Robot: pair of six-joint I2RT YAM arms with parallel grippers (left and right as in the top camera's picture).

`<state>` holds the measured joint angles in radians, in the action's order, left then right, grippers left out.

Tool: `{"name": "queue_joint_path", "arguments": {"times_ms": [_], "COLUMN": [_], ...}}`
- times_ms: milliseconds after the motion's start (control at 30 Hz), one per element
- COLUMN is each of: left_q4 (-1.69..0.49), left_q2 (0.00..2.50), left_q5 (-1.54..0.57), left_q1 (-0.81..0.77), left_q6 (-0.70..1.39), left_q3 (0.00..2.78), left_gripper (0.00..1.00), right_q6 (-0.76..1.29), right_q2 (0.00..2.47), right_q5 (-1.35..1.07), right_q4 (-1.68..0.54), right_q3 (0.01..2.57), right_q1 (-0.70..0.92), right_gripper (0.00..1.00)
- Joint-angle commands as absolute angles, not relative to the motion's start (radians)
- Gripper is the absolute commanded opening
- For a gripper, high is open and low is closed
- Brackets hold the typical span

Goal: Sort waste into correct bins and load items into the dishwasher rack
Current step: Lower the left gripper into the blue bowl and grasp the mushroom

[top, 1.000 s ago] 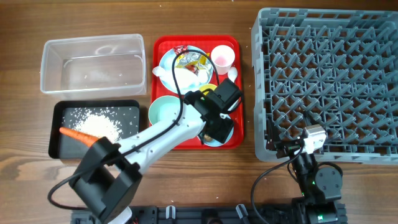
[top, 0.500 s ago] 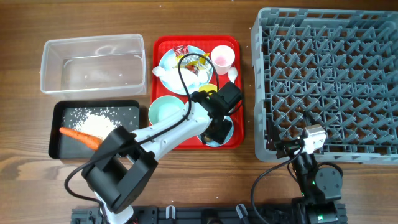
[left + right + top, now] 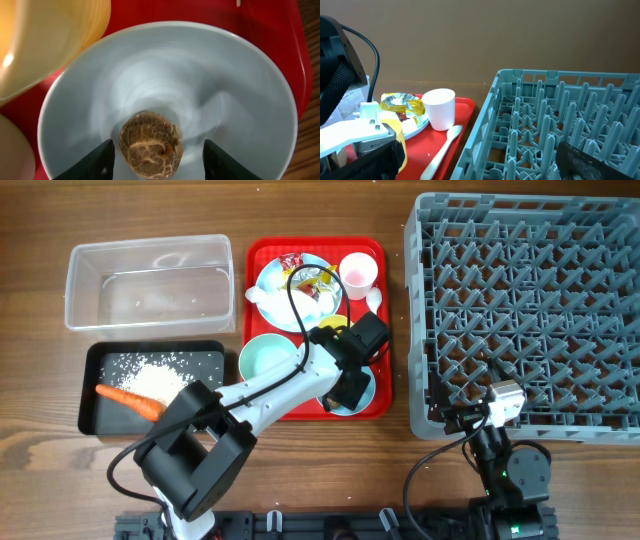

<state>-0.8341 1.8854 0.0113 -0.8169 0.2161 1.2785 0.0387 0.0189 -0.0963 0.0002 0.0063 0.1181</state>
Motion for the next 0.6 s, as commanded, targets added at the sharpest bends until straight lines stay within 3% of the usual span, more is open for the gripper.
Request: {"name": "queue_joint_path", "arguments": {"times_ms": [0, 333, 567], "left_q4": [-0.836, -0.850, -0.850], "left_q2": [1.901, 1.943, 1.943], "left_q5": [0.028, 0.028, 0.029], "left_q1": [-0.815, -0.815, -0.815], "left_q6": [0.225, 0.225, 0.216], "left_q3": [1.281, 1.281, 1.282], "left_gripper": [0.55, 0.55, 0.39], "right_q6": [0.026, 0.027, 0.027], "right_q2": [0.018, 0.018, 0.018], "right_q5": [-0.087, -0.087, -0.087], "right_q4": [0.004, 0.005, 0.004], "right_q3": [0.005, 0.005, 0.005], "right_q1": [0.118, 0.118, 0.118], "right_gripper": [1.00, 1.00, 1.00]}}
